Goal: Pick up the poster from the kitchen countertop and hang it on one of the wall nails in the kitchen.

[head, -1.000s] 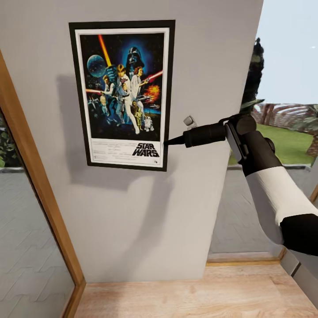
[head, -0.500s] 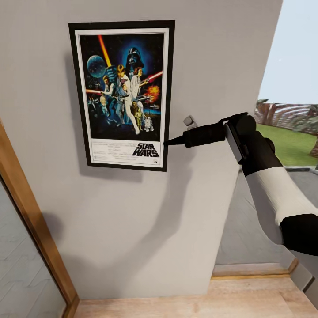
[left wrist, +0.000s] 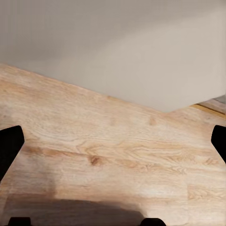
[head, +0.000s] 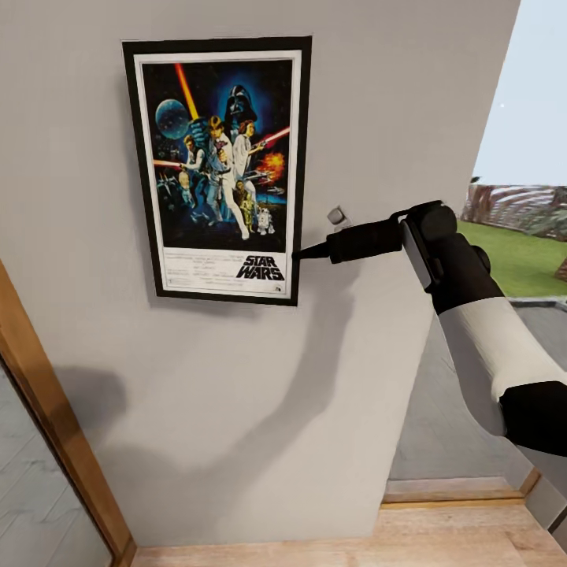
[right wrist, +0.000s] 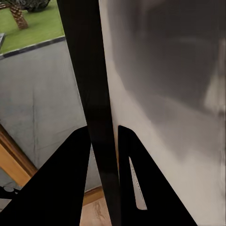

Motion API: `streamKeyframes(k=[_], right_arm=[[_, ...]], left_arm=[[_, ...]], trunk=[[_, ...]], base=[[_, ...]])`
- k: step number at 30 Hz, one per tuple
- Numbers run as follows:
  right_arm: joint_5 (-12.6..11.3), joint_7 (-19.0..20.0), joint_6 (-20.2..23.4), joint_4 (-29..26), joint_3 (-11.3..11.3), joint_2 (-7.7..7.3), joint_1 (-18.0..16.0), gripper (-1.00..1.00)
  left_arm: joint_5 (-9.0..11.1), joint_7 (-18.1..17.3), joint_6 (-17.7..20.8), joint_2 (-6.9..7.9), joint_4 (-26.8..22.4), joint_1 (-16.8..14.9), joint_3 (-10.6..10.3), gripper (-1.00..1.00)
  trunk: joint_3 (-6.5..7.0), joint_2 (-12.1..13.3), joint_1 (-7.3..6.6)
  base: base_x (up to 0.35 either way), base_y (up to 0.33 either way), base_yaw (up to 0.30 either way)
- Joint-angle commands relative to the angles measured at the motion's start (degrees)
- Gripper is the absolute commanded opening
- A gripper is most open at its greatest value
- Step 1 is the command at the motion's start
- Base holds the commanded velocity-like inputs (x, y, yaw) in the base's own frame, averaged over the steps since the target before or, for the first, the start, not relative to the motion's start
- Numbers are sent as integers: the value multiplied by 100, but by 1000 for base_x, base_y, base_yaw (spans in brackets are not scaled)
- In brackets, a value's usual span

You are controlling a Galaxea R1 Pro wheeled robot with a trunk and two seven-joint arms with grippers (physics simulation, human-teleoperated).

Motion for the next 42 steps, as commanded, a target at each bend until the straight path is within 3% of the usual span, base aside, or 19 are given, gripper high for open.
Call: streamKeyframes(k=[1, 6, 42], right_arm=[[-32, 5, 58, 0, 11, -5, -3, -100], [-34, 5, 58, 0, 11, -7, -3, -100], [-32, -4, 29, 0, 11, -50, 14, -100]], left_arm=[[31, -8, -35, 1, 6, -2, -48, 100], [31, -8, -38, 1, 6, -2, -48, 100], [31, -8, -49, -8, 6, 7, -48, 100]], trunk=[[-2, -4, 5], [-2, -4, 5], [-2, -4, 5]], base=[[301, 0, 0], [228, 0, 0], [0, 0, 0]])
